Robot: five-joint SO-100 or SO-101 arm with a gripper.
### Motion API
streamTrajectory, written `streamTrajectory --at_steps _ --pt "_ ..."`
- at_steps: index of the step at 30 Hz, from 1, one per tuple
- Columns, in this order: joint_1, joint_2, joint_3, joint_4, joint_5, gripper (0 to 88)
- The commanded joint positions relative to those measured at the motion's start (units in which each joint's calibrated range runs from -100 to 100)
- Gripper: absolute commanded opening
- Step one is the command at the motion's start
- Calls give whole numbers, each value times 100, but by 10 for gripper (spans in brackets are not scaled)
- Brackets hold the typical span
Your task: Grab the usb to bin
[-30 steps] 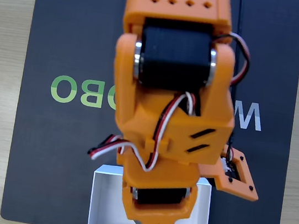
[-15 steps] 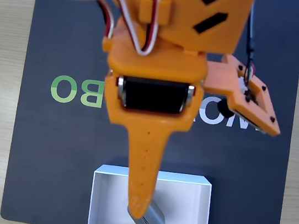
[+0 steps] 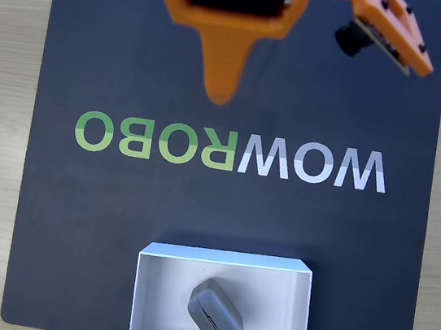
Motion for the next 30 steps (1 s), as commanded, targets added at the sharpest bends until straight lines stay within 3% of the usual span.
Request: streamTrajectory --at_steps 1,7,14,20,26,30 --pt "-27 -639 249 538 3 25" --pt "-19 -1741 1278 1263 -2 23" --pt "-19 -3437 3239 1201 3 18" --pt "-19 -5082 4982 14 61 17" --pt "49 -7040 7376 -684 639 17" --pt "-19 -8007 8081 -885 844 17"
